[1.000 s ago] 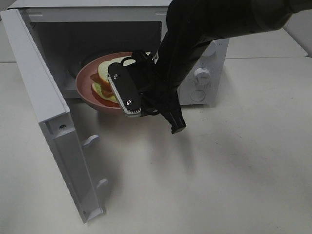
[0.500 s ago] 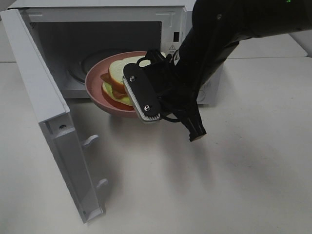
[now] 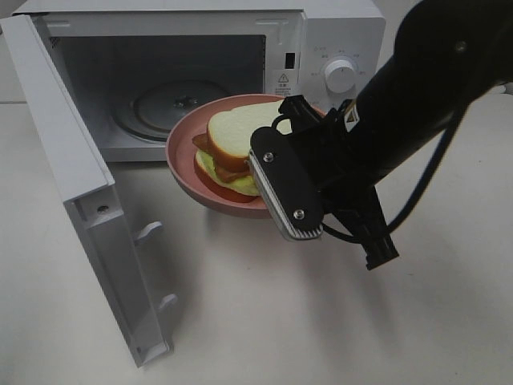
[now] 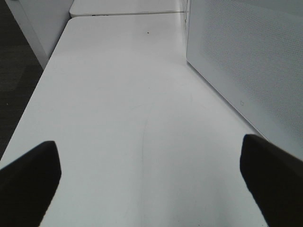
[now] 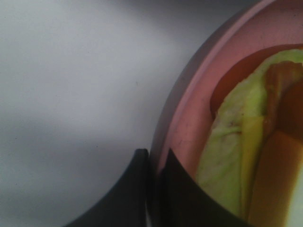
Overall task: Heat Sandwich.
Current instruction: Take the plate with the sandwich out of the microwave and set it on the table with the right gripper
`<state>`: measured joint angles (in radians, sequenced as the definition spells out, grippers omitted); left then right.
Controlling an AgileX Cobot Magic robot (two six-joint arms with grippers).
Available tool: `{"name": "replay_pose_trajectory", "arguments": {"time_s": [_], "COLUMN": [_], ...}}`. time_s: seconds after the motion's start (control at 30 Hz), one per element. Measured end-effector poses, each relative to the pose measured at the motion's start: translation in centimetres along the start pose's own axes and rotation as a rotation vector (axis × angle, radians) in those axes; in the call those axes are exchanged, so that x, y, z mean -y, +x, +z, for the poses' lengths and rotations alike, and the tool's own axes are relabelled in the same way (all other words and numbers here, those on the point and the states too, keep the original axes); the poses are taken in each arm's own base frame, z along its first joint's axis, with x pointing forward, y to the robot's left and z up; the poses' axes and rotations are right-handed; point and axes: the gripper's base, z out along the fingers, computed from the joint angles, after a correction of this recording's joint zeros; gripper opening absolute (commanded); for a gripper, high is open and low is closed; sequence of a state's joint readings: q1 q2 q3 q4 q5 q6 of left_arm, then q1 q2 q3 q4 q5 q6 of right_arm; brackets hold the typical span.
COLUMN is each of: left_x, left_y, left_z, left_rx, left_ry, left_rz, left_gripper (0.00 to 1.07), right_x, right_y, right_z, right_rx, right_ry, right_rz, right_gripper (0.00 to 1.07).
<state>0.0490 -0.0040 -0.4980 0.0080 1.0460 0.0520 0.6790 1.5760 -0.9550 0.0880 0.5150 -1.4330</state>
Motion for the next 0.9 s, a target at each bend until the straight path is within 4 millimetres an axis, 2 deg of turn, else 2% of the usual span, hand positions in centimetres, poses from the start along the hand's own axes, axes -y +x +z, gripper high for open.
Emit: {"name": "replay_pose_trajectory", "arguments": {"time_s": [0.37,0.5,0.9], "left_x": [0.0,0.0,0.0], "left_y": [0.0,0.0,0.0], "left_z": [0.0,0.0,0.0], "left_rx": [0.0,0.0,0.0], "left_ry": [0.0,0.0,0.0], "left_rz": [0.0,0.0,0.0], "left_gripper": [0.98,0.98,0.98], "right_x": [-2.9,-4.2,-6.6], "right_y": [0.5,0.7,1.5], "right_z": [-1.8,-3.2,-5.2], "right_rx": [0.003,0.009,-0.028], "right_ry": [0.022,0.048,0.067], "right_rz": [0.0,0.011,0.064], "right_gripper": [0.0,0.0,0.0]}}
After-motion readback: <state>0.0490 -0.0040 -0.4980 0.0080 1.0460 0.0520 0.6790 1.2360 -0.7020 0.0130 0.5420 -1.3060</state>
